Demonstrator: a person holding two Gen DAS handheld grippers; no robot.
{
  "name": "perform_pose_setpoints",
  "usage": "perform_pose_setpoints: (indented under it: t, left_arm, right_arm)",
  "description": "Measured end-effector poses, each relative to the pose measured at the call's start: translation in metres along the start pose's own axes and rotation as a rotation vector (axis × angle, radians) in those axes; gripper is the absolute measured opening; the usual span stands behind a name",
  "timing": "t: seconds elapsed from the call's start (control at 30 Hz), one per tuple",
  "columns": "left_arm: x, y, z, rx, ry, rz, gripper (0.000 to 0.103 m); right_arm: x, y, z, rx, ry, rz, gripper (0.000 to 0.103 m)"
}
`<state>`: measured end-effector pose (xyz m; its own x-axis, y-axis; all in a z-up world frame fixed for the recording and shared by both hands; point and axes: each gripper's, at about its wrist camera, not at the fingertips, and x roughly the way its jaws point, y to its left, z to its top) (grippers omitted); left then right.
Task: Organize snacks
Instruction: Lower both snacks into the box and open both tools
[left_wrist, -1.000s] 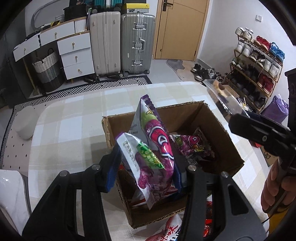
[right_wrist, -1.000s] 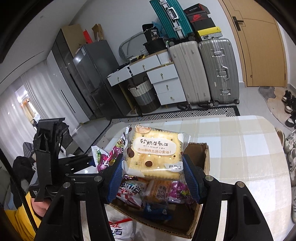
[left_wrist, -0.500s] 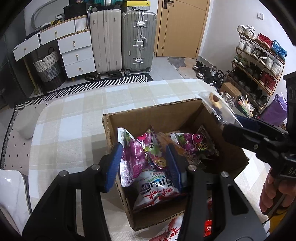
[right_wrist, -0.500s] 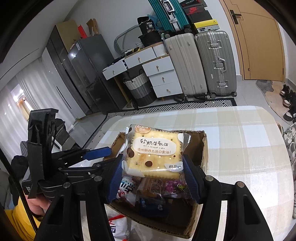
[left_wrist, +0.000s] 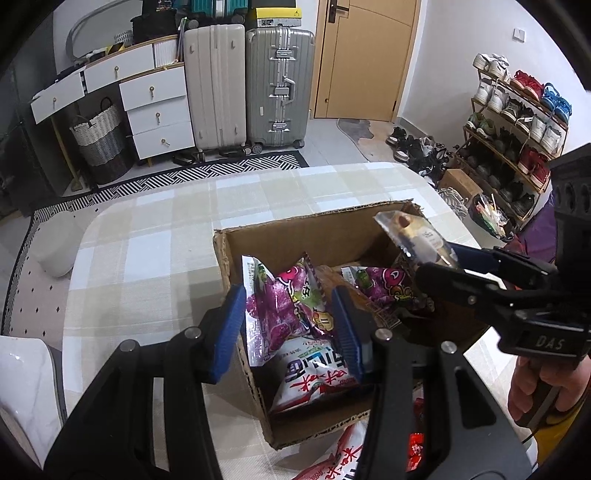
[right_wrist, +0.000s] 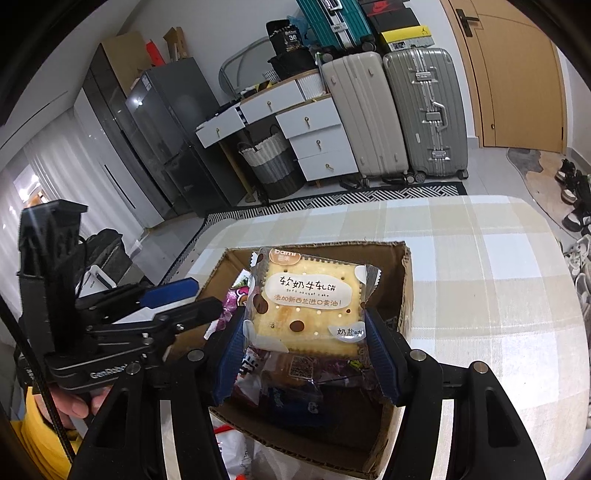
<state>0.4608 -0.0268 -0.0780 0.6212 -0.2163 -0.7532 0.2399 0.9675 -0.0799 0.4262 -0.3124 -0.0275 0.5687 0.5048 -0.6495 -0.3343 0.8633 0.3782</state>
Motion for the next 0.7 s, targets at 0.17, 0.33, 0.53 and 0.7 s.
perform_pose_setpoints:
  t: [0.17, 0.33, 0.53, 0.7]
  left_arm:
    - [-0.009, 0.001, -0.002, -0.006, -0.005, 0.003, 0.045]
    - [-0.019, 0.002, -0.005, -0.013, -0.004, 0.010, 0.046]
    - [-0.031, 0.003, -0.010, -0.015, -0.003, 0.022, 0.046]
    - [-0.046, 0.004, -0.014, -0.016, -0.013, 0.033, 0.054]
  right_arm:
    - [0.003, 0.002, -0.001, -0.008, 0.008, -0.018, 0.062]
    - [0.004, 0.005, -0.002, -0.012, 0.021, -0.033, 0.062]
    - [0.005, 0.008, -0.003, -0.014, 0.022, -0.055, 0.063]
    - [0.004, 0.013, -0.003, -0.020, 0.028, -0.059, 0.069]
